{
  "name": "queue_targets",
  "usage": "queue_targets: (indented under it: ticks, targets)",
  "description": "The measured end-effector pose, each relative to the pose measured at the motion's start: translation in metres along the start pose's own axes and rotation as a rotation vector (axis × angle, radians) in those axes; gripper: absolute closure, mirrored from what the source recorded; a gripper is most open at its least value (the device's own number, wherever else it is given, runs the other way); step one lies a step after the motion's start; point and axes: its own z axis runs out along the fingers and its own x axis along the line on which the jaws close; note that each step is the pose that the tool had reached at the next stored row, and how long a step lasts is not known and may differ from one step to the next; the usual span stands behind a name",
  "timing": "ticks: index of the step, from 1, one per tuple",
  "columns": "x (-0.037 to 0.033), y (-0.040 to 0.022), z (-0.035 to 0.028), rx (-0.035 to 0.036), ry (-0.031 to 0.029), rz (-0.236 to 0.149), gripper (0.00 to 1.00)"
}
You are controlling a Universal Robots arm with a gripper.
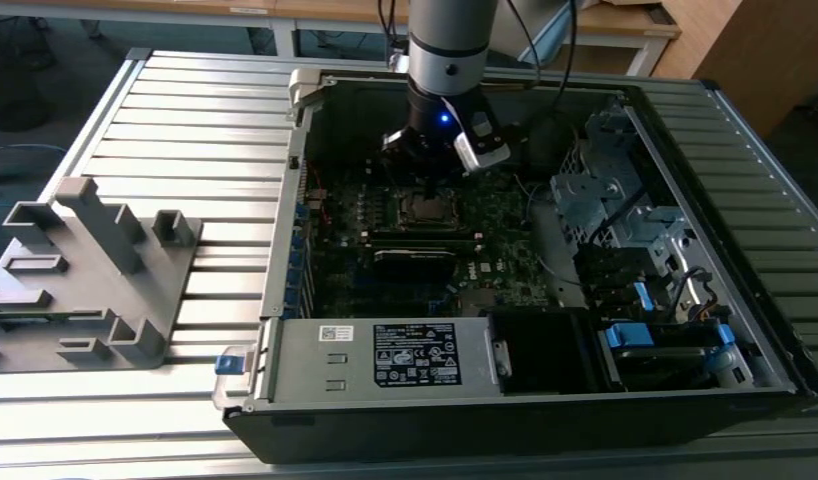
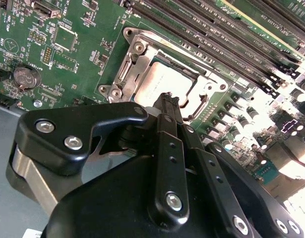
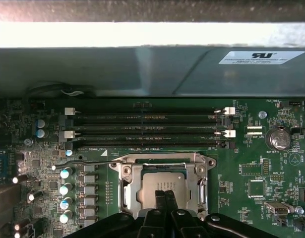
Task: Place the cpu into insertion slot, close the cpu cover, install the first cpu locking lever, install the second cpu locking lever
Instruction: 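Close the cpu cover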
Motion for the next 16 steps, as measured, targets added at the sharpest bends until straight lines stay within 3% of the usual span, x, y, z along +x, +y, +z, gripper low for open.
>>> queue_targets:
  ticks: [3, 16]
  targets:
    - [0.0014, 0.0, 0.0002, -0.0002, -0.0055, 0.0, 0.89]
    - [0.0016, 0.0, 0.0014, 0.0001, -0.0061, -0.001, 0.89]
